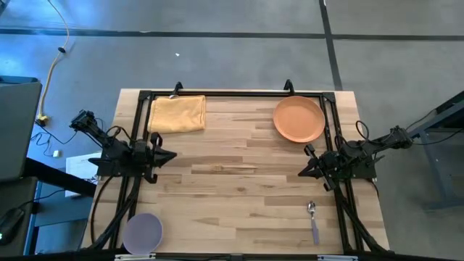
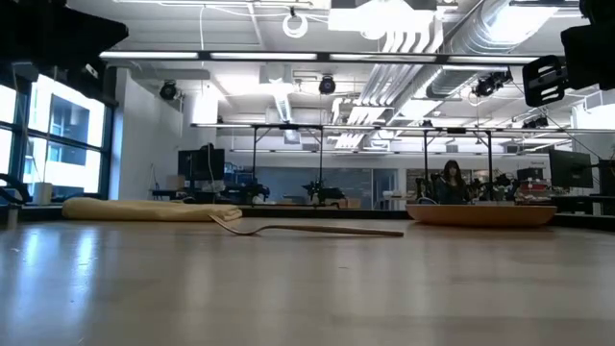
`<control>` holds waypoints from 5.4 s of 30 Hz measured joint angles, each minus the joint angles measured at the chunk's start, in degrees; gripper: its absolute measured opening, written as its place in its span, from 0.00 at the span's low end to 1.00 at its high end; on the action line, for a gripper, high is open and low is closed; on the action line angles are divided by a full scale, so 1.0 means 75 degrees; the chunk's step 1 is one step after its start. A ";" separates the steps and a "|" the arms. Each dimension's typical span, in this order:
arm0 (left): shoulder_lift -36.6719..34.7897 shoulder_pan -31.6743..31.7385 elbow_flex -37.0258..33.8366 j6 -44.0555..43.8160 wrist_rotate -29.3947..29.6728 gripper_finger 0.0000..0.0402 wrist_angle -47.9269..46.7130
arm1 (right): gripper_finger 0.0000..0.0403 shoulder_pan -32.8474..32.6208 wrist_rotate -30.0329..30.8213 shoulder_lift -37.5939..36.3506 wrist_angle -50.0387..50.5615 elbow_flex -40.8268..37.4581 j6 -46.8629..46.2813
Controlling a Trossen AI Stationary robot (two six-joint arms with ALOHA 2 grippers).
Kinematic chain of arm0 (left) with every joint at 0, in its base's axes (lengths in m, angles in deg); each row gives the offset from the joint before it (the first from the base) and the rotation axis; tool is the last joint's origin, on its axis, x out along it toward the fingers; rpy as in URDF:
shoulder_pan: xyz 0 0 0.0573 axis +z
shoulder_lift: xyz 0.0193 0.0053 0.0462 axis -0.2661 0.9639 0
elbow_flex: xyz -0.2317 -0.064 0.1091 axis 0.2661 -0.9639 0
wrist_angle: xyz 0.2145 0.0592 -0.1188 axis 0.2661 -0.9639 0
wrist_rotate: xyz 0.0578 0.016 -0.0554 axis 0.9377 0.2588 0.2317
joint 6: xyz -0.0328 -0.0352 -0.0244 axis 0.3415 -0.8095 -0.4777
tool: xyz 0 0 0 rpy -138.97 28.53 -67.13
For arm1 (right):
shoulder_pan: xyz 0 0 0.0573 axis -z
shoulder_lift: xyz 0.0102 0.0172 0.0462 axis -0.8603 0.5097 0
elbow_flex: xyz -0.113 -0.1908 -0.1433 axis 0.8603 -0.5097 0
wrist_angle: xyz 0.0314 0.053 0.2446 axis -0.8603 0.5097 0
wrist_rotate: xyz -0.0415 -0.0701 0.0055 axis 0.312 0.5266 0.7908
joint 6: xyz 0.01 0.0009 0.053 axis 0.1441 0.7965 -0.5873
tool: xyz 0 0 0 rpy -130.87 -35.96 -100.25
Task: Set table place
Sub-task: Move the purple bowl to the middle left of the table
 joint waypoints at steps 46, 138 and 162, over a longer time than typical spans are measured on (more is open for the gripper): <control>0.8061 0.0006 1.0512 -0.5373 -0.3555 0.00 -1.3485 | 0.00 -0.0003 0.0000 0.0001 0.0090 0.0001 0.0000; 0.9973 -0.2049 0.5476 -0.6703 -0.7406 0.03 -0.7349 | 0.00 0.0015 0.0826 0.0008 0.0085 0.0000 -0.0662; 0.8701 0.1878 0.7609 -0.6045 -0.7572 0.00 -0.9762 | 0.00 0.0012 0.0828 0.0005 0.0082 0.0000 -0.0664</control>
